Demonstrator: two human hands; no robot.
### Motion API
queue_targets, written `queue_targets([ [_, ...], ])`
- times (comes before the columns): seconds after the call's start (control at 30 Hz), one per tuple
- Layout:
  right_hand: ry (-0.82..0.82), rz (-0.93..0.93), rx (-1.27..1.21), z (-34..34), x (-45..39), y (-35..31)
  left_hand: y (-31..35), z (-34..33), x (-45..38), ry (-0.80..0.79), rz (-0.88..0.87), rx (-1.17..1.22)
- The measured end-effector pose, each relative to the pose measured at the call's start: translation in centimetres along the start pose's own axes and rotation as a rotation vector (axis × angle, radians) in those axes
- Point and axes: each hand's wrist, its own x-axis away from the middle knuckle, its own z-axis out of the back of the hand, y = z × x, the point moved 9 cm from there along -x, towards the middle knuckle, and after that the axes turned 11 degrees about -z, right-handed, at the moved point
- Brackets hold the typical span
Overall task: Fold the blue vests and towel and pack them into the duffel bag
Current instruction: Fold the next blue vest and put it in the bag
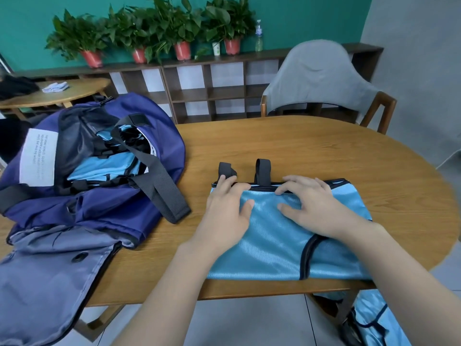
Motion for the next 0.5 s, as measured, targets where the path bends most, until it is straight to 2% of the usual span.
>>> queue_targets([
  [0.13, -0.013, -0.007, 0.023, 0.2, -0.1, 0.8, 3.5, -1.1, 1.1, -0.02, -0.059, -0.025],
  [0.27, -0.039, -0.014, 0.044, 0.0, -0.2, 1.3, 5.5, -4.5, 3.5, -0.248, 0.054, -0.106],
  [0.33, -0.038, -0.027, 0.063, 0.1, -0.4, 1.6, 5.8, -5.2, 4.2, -0.313, 0.078, -0.186],
  [0.5, -0.032, -0.068, 0.12, 0.6, -0.1, 1.9, 5.5, -4.8, 3.8, -0.318, 0.094, -0.195],
])
